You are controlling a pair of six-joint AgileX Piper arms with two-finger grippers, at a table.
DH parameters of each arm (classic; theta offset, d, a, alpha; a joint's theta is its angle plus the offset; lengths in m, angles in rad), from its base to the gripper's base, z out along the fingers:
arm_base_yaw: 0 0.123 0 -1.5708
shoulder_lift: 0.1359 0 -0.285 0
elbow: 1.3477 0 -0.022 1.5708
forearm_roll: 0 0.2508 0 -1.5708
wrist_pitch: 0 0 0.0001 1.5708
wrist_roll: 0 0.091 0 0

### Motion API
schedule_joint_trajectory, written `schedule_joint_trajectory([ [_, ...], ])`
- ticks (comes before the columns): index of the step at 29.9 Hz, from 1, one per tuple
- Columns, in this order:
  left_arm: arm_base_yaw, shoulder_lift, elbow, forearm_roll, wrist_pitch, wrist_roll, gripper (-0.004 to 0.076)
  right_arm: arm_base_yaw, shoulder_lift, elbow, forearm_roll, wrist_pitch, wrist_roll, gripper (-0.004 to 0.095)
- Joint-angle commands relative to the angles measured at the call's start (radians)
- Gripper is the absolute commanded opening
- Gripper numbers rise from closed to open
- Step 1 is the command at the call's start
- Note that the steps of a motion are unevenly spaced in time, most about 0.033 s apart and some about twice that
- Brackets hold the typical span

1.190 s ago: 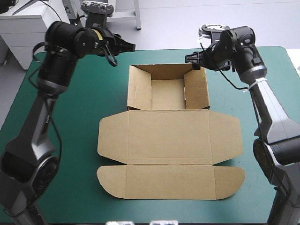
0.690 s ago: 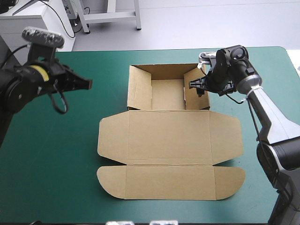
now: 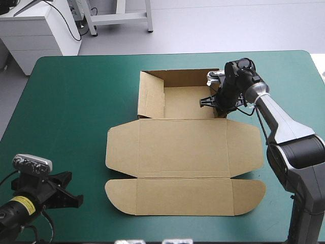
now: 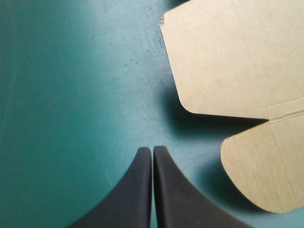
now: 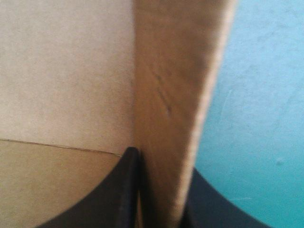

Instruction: Fold the box

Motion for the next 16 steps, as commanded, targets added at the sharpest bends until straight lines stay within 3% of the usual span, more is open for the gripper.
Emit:
schedule_joint_trajectory([
  [1, -0.005, -0.063, 0.038, -0.031, -0.092, -0.015, -0.0008, -0.002, -0.053, -0.053, -0.035, 0.019, -0.019, -0.0010],
  [6, -0.005, -0.127, 0.072, -0.026, -0.096, -0.015, -0.0008, -0.013, -0.086, -0.126, -0.027, 0.019, -0.034, -0.0020],
  [10, -0.005, -0.135, 0.072, -0.025, -0.100, -0.015, -0.0008, -0.061, -0.147, -0.181, -0.089, 0.019, -0.052, -0.0020],
  [16, -0.005, -0.135, 0.073, -0.025, -0.100, -0.013, -0.0008, -0.261, -0.244, -0.196, -0.138, 0.019, -0.123, -0.0020],
])
